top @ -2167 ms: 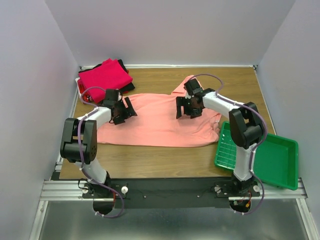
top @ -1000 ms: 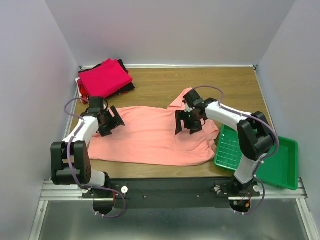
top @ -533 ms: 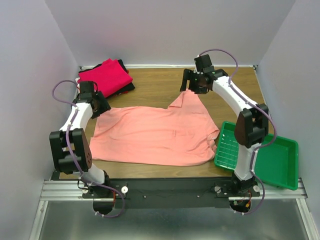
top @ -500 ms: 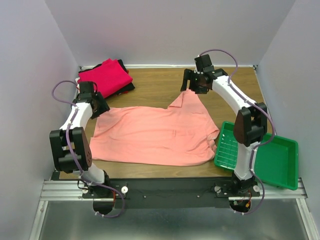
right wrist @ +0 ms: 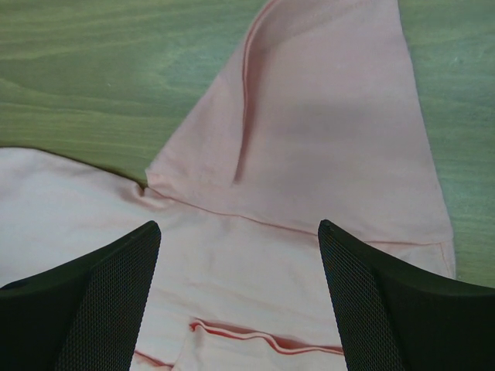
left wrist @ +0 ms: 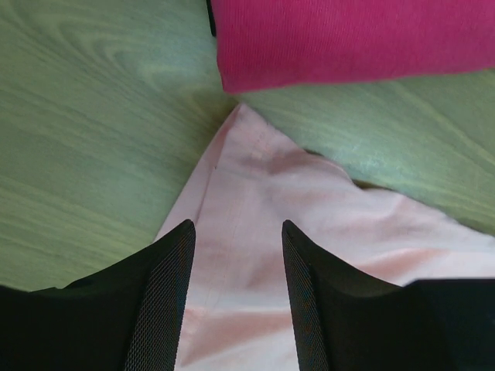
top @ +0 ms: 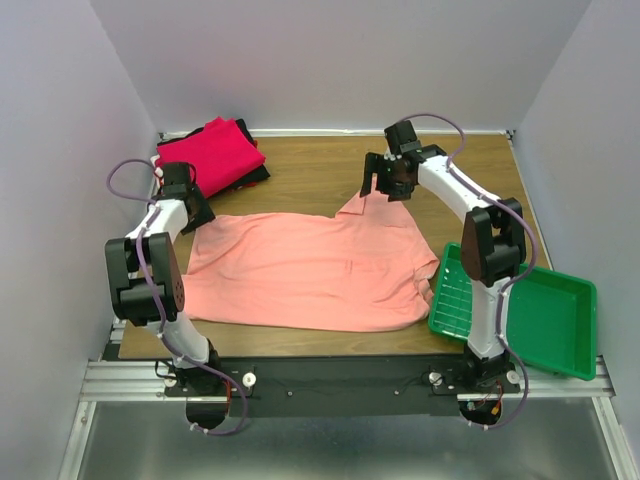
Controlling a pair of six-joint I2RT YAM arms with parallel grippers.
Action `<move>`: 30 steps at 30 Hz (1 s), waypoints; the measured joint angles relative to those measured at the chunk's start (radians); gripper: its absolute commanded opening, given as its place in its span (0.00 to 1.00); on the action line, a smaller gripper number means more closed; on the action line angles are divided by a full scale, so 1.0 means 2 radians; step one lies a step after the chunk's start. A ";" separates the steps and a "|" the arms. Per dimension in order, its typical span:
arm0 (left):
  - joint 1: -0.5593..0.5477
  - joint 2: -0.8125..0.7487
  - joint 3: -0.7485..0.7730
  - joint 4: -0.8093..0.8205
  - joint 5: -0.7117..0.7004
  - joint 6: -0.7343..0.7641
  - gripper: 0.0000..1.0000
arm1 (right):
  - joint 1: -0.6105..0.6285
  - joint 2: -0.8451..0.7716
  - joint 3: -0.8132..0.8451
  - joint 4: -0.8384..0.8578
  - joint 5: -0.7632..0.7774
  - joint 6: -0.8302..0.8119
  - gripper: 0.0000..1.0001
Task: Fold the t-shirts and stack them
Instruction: Fold the tshirt
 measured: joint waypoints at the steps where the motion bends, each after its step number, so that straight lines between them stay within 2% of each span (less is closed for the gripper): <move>1: 0.000 0.004 0.003 0.002 -0.002 0.001 0.56 | 0.000 0.000 -0.006 -0.001 -0.002 0.000 0.89; 5: 0.002 0.023 0.014 0.021 -0.011 0.006 0.55 | 0.000 0.000 -0.026 -0.001 -0.006 0.000 0.89; 12: 0.007 0.060 0.043 0.035 -0.010 0.014 0.45 | 0.000 -0.004 -0.029 0.000 -0.011 0.002 0.89; 19: 0.007 0.084 0.061 0.036 -0.009 0.017 0.43 | 0.000 -0.016 -0.035 0.002 -0.015 0.006 0.89; 21: 0.007 0.089 0.064 0.036 -0.006 0.017 0.33 | 0.000 -0.018 -0.037 0.002 -0.015 0.006 0.89; 25: 0.007 0.092 0.064 0.033 0.005 0.017 0.26 | 0.000 -0.021 -0.040 0.003 -0.015 0.006 0.89; 28: 0.007 0.092 0.065 0.029 0.012 0.016 0.05 | 0.000 -0.021 -0.040 0.003 -0.015 0.006 0.89; 30: 0.007 0.092 0.067 0.026 0.014 0.017 0.00 | 0.000 -0.022 -0.040 0.003 -0.015 0.006 0.89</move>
